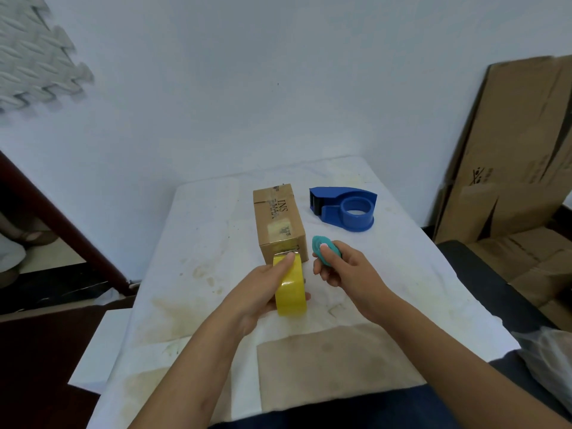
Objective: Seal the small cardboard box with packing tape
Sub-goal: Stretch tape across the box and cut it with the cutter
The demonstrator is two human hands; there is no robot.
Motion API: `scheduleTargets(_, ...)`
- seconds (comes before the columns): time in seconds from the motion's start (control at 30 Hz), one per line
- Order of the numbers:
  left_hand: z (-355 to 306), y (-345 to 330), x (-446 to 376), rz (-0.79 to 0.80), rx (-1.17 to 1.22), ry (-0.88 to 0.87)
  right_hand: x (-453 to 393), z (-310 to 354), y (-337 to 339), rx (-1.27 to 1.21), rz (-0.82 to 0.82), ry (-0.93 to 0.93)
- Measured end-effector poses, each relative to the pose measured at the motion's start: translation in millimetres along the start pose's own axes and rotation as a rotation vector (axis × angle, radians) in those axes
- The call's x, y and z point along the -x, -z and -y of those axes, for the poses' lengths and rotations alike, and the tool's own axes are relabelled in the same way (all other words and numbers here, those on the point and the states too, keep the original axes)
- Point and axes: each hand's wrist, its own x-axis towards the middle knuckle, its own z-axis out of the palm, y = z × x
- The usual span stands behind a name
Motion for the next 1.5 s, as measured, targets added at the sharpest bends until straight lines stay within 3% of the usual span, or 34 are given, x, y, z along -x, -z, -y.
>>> scheduleTargets(0.2,-0.7,-3.6,6.6,0.040,0.114,-0.046,-4.5,3.3,-3.2,0.182,-0.053,0.073)
scheduleTargets(0.4,-1.6,-3.6,12.1,0.083,0.153,-0.049,-21.6,30.7,-11.4,0.364,0.073,0.270)
scheduleTargets(0.63,-2.5,-1.6,17.1,0.112,0.152,-0.048,-50.4,27.1,-21.3,0.870,0.127,0.387)
scheduleTargets(1.5,-16.8,0.9,11.3,0.108,0.136,0.106,-57.3,10.8,-17.3,0.816,0.118,0.436)
